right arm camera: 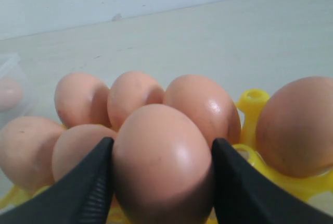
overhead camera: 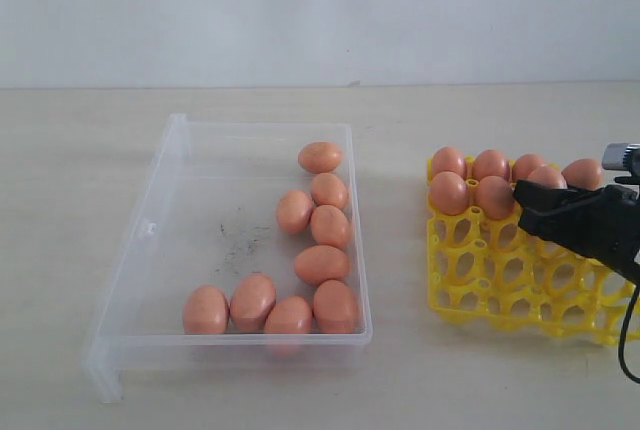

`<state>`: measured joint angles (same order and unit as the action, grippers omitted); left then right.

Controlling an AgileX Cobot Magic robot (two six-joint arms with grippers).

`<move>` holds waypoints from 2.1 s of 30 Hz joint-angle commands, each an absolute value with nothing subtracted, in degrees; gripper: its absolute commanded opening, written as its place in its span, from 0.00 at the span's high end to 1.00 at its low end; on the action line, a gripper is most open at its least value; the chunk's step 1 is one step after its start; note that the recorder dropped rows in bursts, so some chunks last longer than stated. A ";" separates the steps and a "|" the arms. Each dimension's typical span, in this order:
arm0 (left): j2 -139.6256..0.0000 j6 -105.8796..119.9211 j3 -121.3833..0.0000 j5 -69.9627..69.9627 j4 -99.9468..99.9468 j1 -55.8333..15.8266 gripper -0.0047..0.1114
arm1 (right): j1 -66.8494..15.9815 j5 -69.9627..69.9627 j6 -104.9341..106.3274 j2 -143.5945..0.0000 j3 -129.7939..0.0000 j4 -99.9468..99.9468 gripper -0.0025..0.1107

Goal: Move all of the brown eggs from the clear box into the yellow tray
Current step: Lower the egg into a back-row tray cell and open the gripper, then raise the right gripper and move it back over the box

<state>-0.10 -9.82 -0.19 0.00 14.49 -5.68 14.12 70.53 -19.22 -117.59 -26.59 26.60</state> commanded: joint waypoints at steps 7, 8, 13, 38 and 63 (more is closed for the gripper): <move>0.00 -9.74 0.00 0.00 14.40 -5.98 0.93 | 14.32 69.96 -19.34 -119.12 -26.80 27.36 0.98; 0.00 -9.74 0.00 0.00 14.40 -5.98 0.93 | 14.32 69.96 -19.34 -119.12 -26.80 27.36 0.98; 0.00 -9.74 0.00 0.00 14.40 -5.98 0.93 | 14.32 69.96 -19.34 -119.12 -26.80 27.73 0.93; 0.00 -9.74 0.00 0.00 14.40 -5.98 0.93 | 14.32 69.96 -16.56 -110.71 -25.62 25.78 0.42; 0.00 -9.74 0.00 0.00 14.40 -5.98 0.93 | 3.01 69.96 -32.07 -93.12 -32.37 63.11 0.98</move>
